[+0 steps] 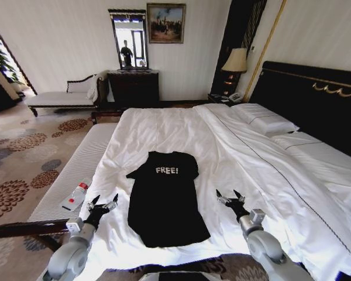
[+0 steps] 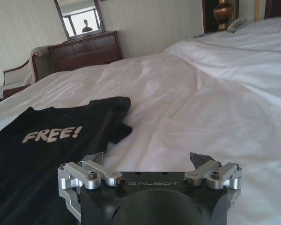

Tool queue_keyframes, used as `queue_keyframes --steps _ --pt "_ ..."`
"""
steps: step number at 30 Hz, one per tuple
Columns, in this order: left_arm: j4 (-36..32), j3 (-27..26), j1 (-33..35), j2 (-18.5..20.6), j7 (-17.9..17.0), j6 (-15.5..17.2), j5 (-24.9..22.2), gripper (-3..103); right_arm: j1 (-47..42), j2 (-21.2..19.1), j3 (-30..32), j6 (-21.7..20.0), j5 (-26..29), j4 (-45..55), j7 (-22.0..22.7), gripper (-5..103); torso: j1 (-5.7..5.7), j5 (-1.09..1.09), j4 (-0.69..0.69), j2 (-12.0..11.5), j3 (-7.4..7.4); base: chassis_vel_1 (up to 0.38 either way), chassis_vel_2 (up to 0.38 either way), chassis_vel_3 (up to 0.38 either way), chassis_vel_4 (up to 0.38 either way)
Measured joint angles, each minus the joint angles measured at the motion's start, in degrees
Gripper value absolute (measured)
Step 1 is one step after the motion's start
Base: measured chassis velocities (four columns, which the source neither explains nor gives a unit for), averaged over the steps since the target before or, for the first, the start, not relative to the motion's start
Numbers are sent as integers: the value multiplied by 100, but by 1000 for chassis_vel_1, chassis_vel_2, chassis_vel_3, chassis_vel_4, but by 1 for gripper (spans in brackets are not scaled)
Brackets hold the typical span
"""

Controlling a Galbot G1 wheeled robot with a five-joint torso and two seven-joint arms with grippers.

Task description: Fold the clothes on the bed.

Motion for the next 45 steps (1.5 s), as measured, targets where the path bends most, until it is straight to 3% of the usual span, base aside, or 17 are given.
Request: queue_keyframes --steps 3,5,8,12,18,26,34,37,39,41,45 --pt "-135 -45 261 -239 20 -63 69 100 -382 161 122 -393 898 247 -190 100 0 2 -1 0 0 0 0 0 0" --pt "-160 -57 300 -275 20 -66 71 100 -437 205 145 -536 1131 309 -196 100 0 2 0 0 0 0 0 0 0" --pt "-257 -84 462 -369 20 -94 132 100 -571 443 260 -1166 2019 405 -193 100 1 1 0 -1 1 0 0 0 0" --pt "-317 -94 534 -418 16 -115 165 100 -660 741 386 -1564 2437 294 -308 100 1 1 0 -1 1 0 0 0 0" --pt "-364 -71 519 -454 -15 -116 173 103 -723 1046 568 -1808 2609 0 -481 100 1 1 0 -1 1 0 0 0 0" --pt "-440 -33 502 -490 -67 -97 233 99 -888 1293 463 -1872 2411 -320 -566 103 1 1 -1 -1 1 0 0 0 0" --pt "-484 -66 573 -513 -75 -105 232 99 -878 1303 379 -1912 2455 -342 -568 83 1 1 0 -1 1 0 0 0 0" --pt "-527 -103 578 -499 -94 -102 224 99 -834 1310 316 -1924 2463 -315 -571 70 1 1 0 -1 1 0 0 0 0" --pt "-534 -106 574 -495 -108 -98 204 97 -825 1313 305 -1924 2452 -321 -571 70 1 1 0 -1 1 0 0 0 0" --pt "-620 -125 558 -491 -190 -18 -10 102 -800 1318 279 -1923 2400 -363 -567 59 1 0 0 -1 1 0 0 0 0" --pt "-691 -159 549 -488 -225 32 -104 100 -804 1302 209 -1884 2235 -422 -568 43 1 1 0 -1 1 0 0 0 0"
